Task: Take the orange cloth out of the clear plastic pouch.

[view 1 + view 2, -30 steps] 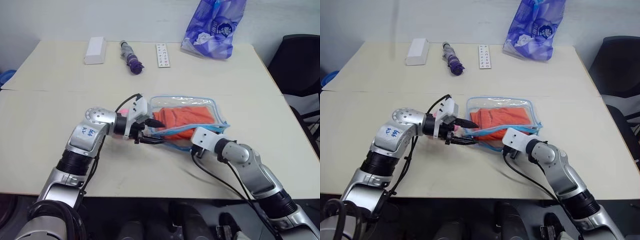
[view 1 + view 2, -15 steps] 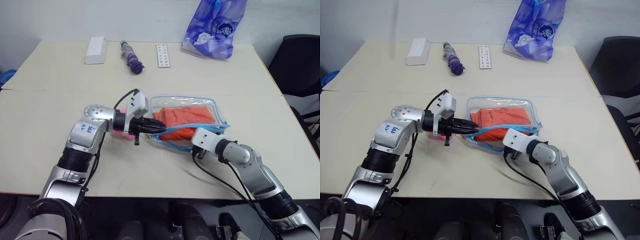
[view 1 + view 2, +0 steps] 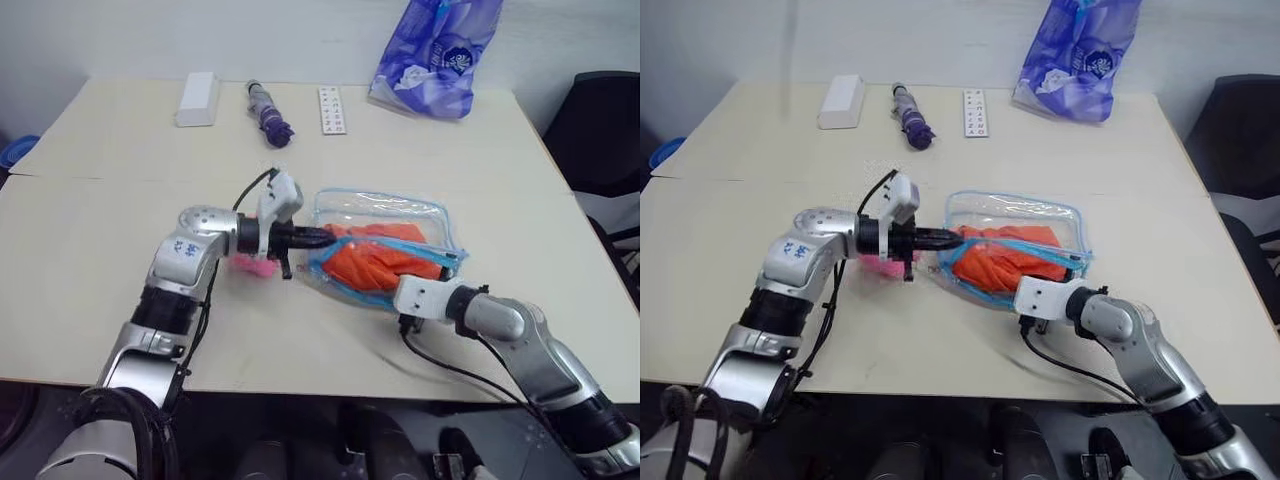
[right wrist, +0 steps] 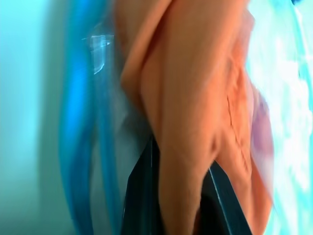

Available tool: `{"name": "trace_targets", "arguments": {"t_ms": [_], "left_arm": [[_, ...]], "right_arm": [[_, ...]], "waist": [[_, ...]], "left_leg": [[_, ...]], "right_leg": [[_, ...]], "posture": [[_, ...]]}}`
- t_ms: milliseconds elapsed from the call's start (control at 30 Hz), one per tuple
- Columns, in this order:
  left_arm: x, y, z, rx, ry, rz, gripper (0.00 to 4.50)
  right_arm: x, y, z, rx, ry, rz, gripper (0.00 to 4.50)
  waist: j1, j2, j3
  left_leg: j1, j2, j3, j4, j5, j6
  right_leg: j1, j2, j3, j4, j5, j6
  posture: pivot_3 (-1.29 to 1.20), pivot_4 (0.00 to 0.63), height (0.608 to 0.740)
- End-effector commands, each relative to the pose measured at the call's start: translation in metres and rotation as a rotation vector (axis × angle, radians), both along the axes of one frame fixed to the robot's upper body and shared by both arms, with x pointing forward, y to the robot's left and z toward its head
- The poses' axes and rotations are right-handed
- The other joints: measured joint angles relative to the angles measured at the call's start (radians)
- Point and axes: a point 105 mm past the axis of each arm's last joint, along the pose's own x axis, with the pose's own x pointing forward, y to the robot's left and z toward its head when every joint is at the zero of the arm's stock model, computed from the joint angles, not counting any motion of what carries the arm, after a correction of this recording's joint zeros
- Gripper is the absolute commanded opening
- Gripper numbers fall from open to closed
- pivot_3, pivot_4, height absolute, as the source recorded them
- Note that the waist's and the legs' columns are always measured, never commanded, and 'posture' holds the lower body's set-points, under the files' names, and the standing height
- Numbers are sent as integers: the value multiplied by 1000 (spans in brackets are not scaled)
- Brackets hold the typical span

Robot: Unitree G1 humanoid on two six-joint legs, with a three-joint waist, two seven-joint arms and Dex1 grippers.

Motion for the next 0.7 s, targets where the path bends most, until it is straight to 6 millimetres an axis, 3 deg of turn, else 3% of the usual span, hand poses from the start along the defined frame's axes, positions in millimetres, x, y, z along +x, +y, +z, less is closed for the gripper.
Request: {"name": "trace_targets", "arguments": {"t_ms": [33, 267, 400, 500, 700], "left_arm": [[12, 6, 9, -2, -49, 74, 36], [12, 3, -2, 53, -90, 66, 36], [-23, -13, 14, -42, -19, -152, 36], [-38, -17, 23, -69, 11, -232, 592], [-75, -23, 23, 19, 17, -375, 2415]], "right_arm": [[-21, 17, 27, 22, -122, 176, 0], [-36, 10, 38, 20, -164, 226, 0], [-23, 4, 29, -35, -141, 188, 0], [-13, 4, 17, -53, -109, 155, 0], [3, 8, 4, -48, -77, 103, 0]], "waist": [[-4, 0, 0], [-4, 0, 0], [-4, 0, 0], [-5, 0, 0], [-9, 0, 0]], "left_leg": [[0, 0, 0, 0, 0, 0], [2, 1, 1, -1, 1, -2], [2, 1, 1, -1, 1, -1], [2, 1, 1, 0, 1, -2], [2, 2, 2, -1, 1, -2]], "right_leg": [[0, 0, 0, 0, 0, 0], [1, 0, 0, 0, 0, 0], [1, 0, 0, 0, 0, 0], [1, 0, 0, 0, 0, 0], [1, 0, 2, 0, 0, -1]], "posture": [[0, 150, 740], [0, 150, 740], [0, 150, 740], [0, 150, 740], [0, 150, 740]]}}
